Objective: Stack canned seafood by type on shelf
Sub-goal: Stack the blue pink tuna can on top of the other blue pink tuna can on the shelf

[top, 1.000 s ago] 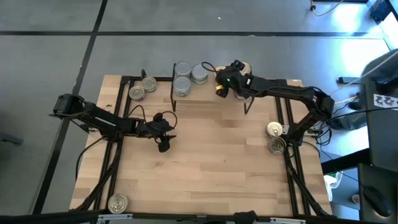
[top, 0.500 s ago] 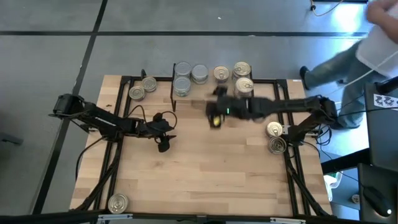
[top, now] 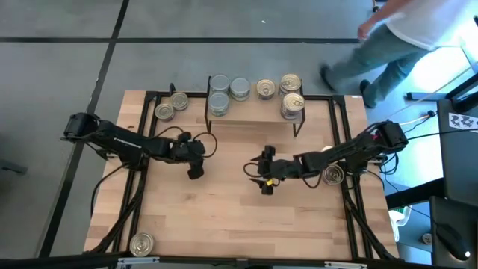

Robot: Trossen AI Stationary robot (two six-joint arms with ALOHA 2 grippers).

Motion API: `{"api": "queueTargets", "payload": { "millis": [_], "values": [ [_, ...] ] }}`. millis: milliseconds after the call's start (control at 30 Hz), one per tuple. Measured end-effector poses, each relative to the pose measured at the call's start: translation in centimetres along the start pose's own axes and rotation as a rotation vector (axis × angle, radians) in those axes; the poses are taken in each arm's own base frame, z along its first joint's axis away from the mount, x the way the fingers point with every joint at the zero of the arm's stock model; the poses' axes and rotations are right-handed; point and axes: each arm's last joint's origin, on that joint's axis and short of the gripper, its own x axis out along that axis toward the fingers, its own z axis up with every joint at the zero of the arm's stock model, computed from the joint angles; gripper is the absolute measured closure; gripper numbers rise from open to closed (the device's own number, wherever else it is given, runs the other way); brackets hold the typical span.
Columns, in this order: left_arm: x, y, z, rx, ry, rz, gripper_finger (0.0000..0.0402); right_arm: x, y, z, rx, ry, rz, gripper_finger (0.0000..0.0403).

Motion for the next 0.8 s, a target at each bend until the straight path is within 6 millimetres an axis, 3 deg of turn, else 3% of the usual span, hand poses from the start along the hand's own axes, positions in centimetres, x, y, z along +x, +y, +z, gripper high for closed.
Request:
{"api": "queueTargets", "payload": {
  "millis": [200,367,567,800],
  "values": [
    [-2.5,1.8,0.5,-0.084,0.210,0.285,0.0202,0.1,-0.2,-1.7,0.074,-0.058,-0.040,0.0050],
    [-3.6,4.1,0.6,-0.182,0.225,0.545,0.0202,0.0,-0.3,-1.7,0.087,-0.090,-0.056,0.0050],
    [-3.9,6.7,0.3,-0.268,0.292,0.655,0.0202,0.1,-0.2,-1.8,0.109,-0.083,-0.034,0.0050],
    [-2.7,10.5,0.8,-0.367,0.331,0.740,0.0202,0.4,-0.1,-2.0,0.107,-0.076,-0.027,0.0050]
  ]
}}
